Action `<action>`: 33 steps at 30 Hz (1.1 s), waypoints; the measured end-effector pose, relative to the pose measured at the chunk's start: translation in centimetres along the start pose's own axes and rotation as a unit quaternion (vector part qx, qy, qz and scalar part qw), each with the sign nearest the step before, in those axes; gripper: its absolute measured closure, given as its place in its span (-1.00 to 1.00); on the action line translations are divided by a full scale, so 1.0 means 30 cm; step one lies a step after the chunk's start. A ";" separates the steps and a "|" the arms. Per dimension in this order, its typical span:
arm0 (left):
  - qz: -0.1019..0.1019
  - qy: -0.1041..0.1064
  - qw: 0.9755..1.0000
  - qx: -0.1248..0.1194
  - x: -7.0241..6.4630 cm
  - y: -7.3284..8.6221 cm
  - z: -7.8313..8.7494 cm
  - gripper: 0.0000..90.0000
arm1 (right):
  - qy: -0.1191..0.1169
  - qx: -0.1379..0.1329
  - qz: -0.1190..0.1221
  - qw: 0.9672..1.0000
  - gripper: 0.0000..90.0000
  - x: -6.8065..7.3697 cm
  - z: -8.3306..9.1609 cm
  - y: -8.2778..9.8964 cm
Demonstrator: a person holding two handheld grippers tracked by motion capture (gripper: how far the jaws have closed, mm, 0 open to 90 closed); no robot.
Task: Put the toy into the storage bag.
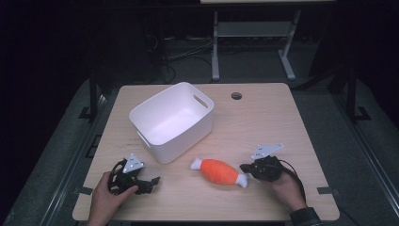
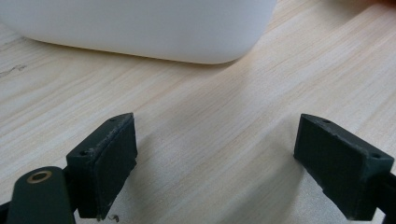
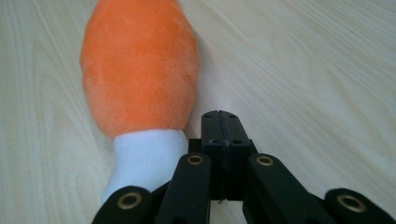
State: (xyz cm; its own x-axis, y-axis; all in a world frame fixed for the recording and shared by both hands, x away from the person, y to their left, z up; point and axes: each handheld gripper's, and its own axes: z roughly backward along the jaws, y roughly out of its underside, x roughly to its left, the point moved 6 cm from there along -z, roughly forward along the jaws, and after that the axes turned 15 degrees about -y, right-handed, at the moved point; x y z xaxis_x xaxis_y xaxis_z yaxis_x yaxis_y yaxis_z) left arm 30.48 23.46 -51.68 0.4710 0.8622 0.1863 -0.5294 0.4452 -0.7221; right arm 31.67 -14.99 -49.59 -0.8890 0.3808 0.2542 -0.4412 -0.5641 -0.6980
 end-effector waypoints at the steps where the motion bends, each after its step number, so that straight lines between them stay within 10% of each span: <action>1: 0.000 0.000 1.000 0.000 0.000 0.000 0.000 -0.72 | 0.000 0.000 0.000 1.000 0.99 0.000 0.000 0.000; 9: 0.000 0.000 1.000 0.000 0.000 0.000 0.000 -0.72 | -0.001 -0.001 0.003 1.000 0.89 0.025 0.004 -0.007; 22: 0.000 0.000 1.000 0.000 0.000 0.000 0.000 -0.72 | -0.002 0.001 -0.022 1.000 -0.26 0.032 0.013 -0.063; 33: 0.002 0.000 1.000 -0.001 -0.001 -0.001 0.000 -0.72 | -0.024 0.042 -0.009 0.999 -0.59 0.070 -0.023 -0.148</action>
State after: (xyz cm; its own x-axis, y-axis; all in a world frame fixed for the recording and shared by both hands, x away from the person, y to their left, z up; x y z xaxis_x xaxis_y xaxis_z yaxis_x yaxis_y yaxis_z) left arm 30.48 23.42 -51.68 0.4686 0.8643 0.1827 -0.5302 0.4406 -0.7244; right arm 31.85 -11.16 -46.41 -0.8852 0.3564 0.2989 -0.4632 -0.6176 -0.6356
